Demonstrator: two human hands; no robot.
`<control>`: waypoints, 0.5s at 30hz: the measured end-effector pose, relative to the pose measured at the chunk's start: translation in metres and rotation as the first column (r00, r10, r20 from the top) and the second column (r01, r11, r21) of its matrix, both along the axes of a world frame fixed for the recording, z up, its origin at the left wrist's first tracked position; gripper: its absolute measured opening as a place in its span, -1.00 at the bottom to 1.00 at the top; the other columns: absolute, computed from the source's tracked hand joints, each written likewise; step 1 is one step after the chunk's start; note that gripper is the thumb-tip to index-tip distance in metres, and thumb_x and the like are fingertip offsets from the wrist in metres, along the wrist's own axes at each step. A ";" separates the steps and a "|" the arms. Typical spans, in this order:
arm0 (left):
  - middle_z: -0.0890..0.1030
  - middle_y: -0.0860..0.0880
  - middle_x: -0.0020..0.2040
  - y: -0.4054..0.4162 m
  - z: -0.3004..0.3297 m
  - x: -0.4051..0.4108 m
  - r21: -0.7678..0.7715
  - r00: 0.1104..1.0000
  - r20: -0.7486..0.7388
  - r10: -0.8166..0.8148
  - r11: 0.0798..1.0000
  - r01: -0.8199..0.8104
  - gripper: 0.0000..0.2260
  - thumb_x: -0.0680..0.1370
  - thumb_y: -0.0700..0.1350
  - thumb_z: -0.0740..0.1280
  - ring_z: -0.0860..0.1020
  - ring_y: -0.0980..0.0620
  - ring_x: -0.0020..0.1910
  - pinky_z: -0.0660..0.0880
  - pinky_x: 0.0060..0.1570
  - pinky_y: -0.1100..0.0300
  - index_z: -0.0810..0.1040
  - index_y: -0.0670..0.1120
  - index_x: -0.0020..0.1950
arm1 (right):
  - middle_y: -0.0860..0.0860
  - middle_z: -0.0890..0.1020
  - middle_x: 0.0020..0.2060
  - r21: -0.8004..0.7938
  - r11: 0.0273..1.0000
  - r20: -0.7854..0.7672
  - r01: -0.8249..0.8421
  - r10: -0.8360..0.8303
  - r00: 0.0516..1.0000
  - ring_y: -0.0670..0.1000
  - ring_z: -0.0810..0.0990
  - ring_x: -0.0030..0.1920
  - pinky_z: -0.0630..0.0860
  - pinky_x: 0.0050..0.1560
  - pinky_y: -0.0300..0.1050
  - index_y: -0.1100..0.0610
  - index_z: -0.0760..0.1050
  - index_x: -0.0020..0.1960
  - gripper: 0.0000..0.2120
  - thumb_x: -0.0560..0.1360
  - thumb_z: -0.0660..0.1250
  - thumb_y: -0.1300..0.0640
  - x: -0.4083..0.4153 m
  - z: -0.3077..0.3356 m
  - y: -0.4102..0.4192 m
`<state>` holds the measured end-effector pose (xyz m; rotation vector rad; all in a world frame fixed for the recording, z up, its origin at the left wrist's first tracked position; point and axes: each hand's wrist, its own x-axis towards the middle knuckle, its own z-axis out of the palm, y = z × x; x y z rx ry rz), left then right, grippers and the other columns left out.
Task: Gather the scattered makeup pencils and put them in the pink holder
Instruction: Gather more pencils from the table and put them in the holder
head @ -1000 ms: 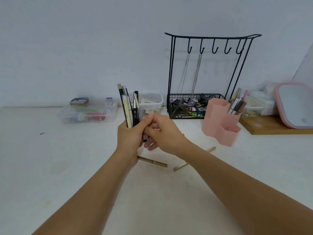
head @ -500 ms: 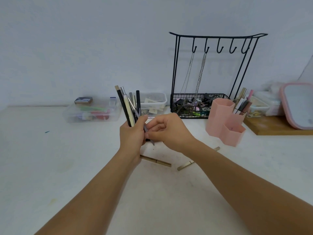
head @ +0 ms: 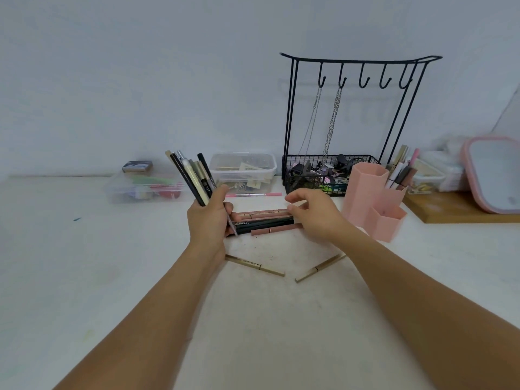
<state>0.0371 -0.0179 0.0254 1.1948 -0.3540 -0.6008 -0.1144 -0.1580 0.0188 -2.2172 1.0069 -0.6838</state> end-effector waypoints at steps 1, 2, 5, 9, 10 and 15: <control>0.44 0.04 -0.47 0.000 0.000 0.001 -0.001 1.000 -0.006 0.003 1.000 -0.003 -0.85 0.57 -0.01 0.39 0.45 0.05 -0.49 0.38 -0.54 0.32 0.47 -0.01 -0.09 | -0.02 0.58 0.24 -0.020 1.000 -0.053 -0.011 0.010 0.999 -0.04 0.59 0.06 0.50 0.04 -0.17 0.06 0.51 0.36 -0.68 0.61 0.31 0.11 0.004 -0.001 -0.002; 0.45 0.04 -0.47 -0.001 0.000 0.002 0.000 1.000 -0.012 0.008 1.000 -0.008 -0.85 0.58 -0.01 0.39 0.45 0.04 -0.49 0.40 -0.53 0.30 0.46 -0.02 -0.08 | 0.01 0.54 0.31 -0.049 0.999 -0.106 -0.020 0.014 0.994 0.03 0.56 0.18 0.47 0.17 -0.11 0.07 0.47 0.40 -0.65 0.62 0.29 0.11 0.009 -0.001 -0.005; 0.46 0.05 -0.49 -0.001 -0.001 0.003 -0.010 0.999 -0.048 0.021 1.000 -0.022 -0.83 0.59 -0.01 0.37 0.43 0.08 -0.57 0.44 -0.53 0.25 0.45 -0.05 -0.09 | 0.10 0.44 0.43 -0.161 0.982 -0.306 -0.095 0.042 0.951 0.14 0.42 0.40 0.34 0.39 0.00 0.16 0.38 0.46 -0.59 0.64 0.24 0.12 0.030 0.010 -0.015; 0.43 0.04 -0.49 -0.001 -0.001 0.005 -0.026 0.998 -0.066 0.003 1.000 -0.004 -0.82 0.60 -0.04 0.36 0.37 0.08 -0.57 0.35 -0.57 0.26 0.41 -0.06 -0.11 | 0.14 0.58 0.24 -0.249 0.955 -0.523 -0.162 0.009 0.853 0.18 0.56 0.20 0.53 0.17 0.05 0.17 0.51 0.30 -0.71 0.61 0.25 0.12 0.065 0.023 -0.027; 0.41 0.03 -0.48 -0.001 -0.001 0.005 -0.035 0.998 -0.069 -0.004 0.999 0.002 -0.82 0.59 -0.06 0.35 0.35 0.07 -0.56 0.33 -0.57 0.25 0.40 -0.06 -0.11 | 0.13 0.61 0.17 -0.275 0.948 -0.551 -0.159 -0.020 0.834 0.17 0.59 0.12 0.57 0.10 0.04 0.17 0.56 0.23 -0.75 0.60 0.26 0.15 0.071 0.024 -0.028; 0.30 -0.03 -0.45 -0.001 -0.002 0.006 -0.043 0.999 -0.047 -0.017 0.999 0.015 -0.78 0.56 -0.16 0.37 0.25 0.06 -0.56 0.24 -0.58 0.25 0.35 -0.05 -0.19 | 0.09 0.67 -0.03 -0.391 0.909 -0.559 -0.145 -0.109 0.822 0.13 0.64 -0.07 0.64 0.00 0.04 0.16 0.64 0.05 -0.81 0.52 0.30 0.31 0.085 0.022 -0.025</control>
